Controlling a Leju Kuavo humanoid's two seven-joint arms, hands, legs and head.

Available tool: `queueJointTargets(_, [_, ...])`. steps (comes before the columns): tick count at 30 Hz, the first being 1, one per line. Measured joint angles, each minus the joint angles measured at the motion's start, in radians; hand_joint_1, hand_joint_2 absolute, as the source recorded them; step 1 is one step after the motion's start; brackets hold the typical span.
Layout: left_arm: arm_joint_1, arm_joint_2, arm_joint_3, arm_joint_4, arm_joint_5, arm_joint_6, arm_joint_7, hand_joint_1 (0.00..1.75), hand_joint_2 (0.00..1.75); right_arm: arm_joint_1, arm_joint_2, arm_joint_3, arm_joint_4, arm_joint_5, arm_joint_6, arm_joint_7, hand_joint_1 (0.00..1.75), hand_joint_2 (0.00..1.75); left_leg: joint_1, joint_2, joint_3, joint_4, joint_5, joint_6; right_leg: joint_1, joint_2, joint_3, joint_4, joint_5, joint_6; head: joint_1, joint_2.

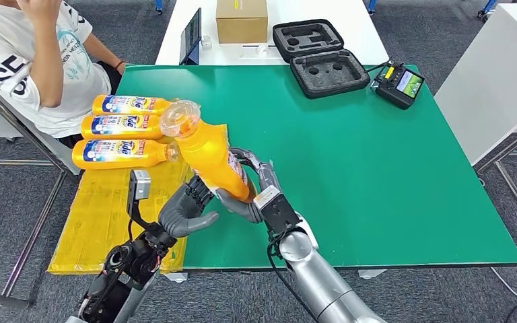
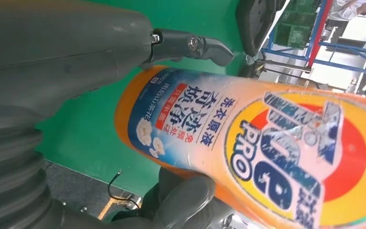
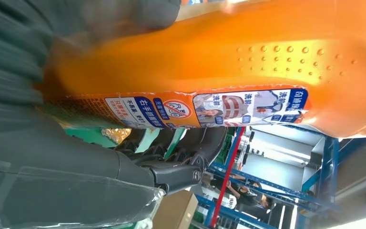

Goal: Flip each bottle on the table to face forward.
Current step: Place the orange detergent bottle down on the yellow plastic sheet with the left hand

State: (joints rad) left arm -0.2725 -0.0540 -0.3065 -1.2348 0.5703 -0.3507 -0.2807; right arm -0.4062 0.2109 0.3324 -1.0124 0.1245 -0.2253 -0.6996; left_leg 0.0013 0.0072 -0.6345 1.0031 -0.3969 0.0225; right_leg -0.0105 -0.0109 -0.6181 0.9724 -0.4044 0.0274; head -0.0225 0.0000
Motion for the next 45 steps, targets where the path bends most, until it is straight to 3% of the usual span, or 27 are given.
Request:
queueJointTargets(15, [-0.011, 0.015, -0.02, -0.061, 0.01, 0.177, -0.115, 0.0, 1.75, -0.053, 0.064, 0.056, 0.229, 0.076, 0.008, -0.001, 1.75, 1.75, 0.0, 0.0, 0.0, 0.0, 0.0, 0.0, 0.0, 0.0, 0.0, 0.0, 0.0, 0.0, 0.0, 0.0])
queueJointTargets(28, [-0.014, 0.019, 0.001, -0.106, -0.051, 0.261, -0.177, 0.0, 1.75, -0.066, 0.082, 0.056, 0.297, 0.101, 0.012, -0.001, 1.75, 1.75, 0.0, 0.0, 0.0, 0.0, 0.0, 0.0, 0.0, 0.0, 0.0, 0.0, 0.0, 0.0, 0.0, 0.0])
queueJointTargets(29, [-0.014, 0.019, 0.002, -0.11, -0.047, 0.256, -0.173, 0.04, 1.75, -0.066, 0.082, 0.055, 0.299, 0.103, 0.011, -0.001, 1.75, 1.75, 0.0, 0.0, 0.0, 0.0, 0.0, 0.0, 0.0, 0.0, 0.0, 0.0, 0.0, 0.0, 0.0, 0.0])
queueJointTargets(33, [-0.014, 0.019, 0.003, -0.117, -0.066, 0.237, -0.164, 1.75, 1.75, -0.066, 0.082, 0.051, 0.301, 0.107, 0.012, -0.001, 1.75, 1.75, 0.0, 0.0, 0.0, 0.0, 0.0, 0.0, 0.0, 0.0, 0.0, 0.0, 0.0, 0.0, 0.0, 0.0])
queueJointTargets(45, [-0.042, 0.02, -0.019, -0.108, -0.1, 0.219, -0.143, 1.75, 1.75, -0.066, 0.083, 0.038, 0.302, 0.109, -0.005, -0.002, 1.75, 1.75, 0.0, 0.0, 0.0, 0.0, 0.0, 0.0, 0.0, 0.0, 0.0, 0.0, 0.0, 0.0, 0.0, 0.0])
